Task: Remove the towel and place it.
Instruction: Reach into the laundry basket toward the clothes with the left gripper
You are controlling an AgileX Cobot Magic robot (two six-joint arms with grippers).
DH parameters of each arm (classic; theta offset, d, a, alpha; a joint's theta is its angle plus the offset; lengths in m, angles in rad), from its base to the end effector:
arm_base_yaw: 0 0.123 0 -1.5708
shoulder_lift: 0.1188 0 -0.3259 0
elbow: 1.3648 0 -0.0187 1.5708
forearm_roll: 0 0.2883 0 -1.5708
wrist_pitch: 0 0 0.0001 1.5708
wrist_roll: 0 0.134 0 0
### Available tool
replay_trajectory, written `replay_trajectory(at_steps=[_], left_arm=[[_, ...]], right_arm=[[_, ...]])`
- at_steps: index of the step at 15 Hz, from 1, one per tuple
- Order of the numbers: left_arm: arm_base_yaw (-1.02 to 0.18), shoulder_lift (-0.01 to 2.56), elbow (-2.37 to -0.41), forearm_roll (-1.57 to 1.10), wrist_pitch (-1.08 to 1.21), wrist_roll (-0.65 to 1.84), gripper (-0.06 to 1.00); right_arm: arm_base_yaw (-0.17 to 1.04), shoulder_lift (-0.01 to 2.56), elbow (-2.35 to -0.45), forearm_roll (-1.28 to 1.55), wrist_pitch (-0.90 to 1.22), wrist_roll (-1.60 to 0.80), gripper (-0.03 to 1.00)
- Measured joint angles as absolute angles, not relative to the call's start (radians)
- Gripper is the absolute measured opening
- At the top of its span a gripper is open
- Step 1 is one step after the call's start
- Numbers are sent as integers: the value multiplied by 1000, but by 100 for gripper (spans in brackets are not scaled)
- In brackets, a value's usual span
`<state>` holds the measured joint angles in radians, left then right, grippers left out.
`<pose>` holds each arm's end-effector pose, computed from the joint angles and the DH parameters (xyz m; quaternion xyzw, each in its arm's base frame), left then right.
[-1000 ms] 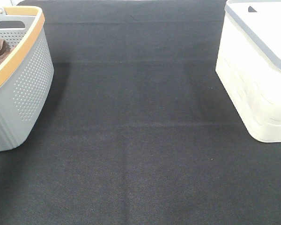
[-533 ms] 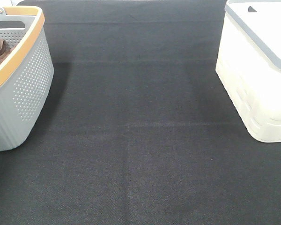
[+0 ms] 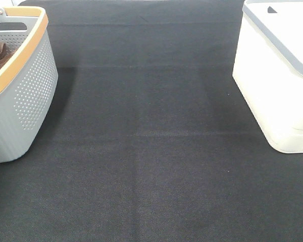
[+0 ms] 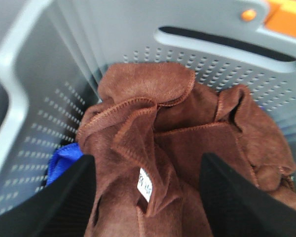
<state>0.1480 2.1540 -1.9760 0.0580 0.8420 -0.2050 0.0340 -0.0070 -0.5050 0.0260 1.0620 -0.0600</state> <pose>0.5718 0.0911 0.2568 -0.1553 0.9364 0.0176 0.3141 0.0234 0.0038 0.2775 -0.0405 0.8494 0.0061 0.5262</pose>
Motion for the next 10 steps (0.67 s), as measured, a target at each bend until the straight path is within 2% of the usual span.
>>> replay_trajectory(at_steps=[4,10], left_arm=[[148,2283,-2129,12,903,-233,59],[148,2338,-2142,6,942,-236,59]], right_arm=[[34,-7,-505,26,1062,-60,96],[34,-7,-505,26,1062,-60,96]])
